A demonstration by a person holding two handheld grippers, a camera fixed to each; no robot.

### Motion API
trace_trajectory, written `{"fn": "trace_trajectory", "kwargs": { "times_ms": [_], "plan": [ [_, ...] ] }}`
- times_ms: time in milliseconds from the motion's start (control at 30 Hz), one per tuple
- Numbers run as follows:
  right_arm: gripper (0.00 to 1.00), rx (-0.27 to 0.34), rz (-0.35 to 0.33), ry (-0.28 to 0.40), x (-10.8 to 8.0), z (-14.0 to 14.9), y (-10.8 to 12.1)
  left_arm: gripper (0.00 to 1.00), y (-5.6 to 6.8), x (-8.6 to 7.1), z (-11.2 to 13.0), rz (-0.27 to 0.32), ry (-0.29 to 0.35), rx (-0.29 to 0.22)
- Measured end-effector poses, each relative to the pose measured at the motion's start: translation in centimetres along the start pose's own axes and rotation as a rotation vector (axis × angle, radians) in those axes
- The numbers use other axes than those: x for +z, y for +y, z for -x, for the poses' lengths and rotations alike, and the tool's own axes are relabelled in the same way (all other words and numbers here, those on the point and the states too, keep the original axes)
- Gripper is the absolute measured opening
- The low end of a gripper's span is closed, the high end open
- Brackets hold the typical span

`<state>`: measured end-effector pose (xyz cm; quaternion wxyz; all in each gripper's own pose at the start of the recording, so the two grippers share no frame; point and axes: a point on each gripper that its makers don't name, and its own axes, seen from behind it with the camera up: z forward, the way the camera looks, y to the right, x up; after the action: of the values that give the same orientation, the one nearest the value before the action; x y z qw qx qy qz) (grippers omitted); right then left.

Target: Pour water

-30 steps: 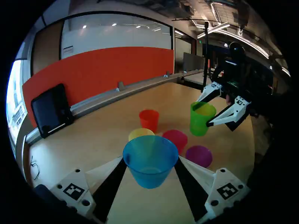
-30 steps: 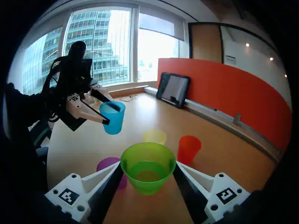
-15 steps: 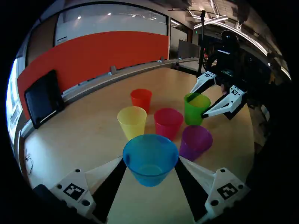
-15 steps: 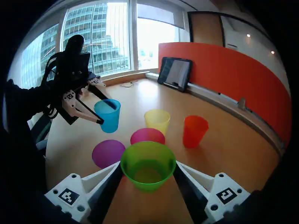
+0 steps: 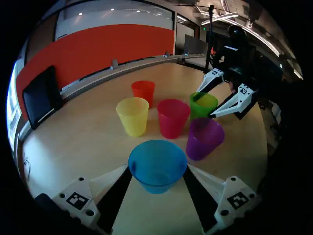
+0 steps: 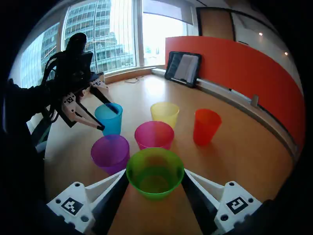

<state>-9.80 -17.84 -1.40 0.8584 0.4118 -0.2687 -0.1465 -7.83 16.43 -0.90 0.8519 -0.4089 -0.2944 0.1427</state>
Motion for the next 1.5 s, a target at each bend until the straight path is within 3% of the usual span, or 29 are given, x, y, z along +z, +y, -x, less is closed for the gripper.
{"fn": "trace_trajectory", "kwargs": {
  "times_ms": [900, 1033, 1167, 1500],
  "plan": [
    [0.92, -0.014, 0.020, -0.023, 0.2, 1.7, 0.0, 0.87, 0.0, 0.5, 2.2, -0.004, -0.048, 0.008],
    [0.93, -0.016, 0.024, -0.024, 0.2, 1.7, -0.1, 0.87, 0.0, 0.4, 2.5, 0.000, -0.061, 0.001],
    [0.99, 0.000, 0.031, -0.025, 0.1, 1.6, -0.1, 0.94, 0.1, 0.2, 2.8, 0.001, -0.071, -0.007],
    [1.00, 0.023, 0.046, -0.029, -0.9, 2.4, -0.1, 0.94, -0.2, -0.6, 3.7, -0.014, -0.074, -0.046]
  ]
}}
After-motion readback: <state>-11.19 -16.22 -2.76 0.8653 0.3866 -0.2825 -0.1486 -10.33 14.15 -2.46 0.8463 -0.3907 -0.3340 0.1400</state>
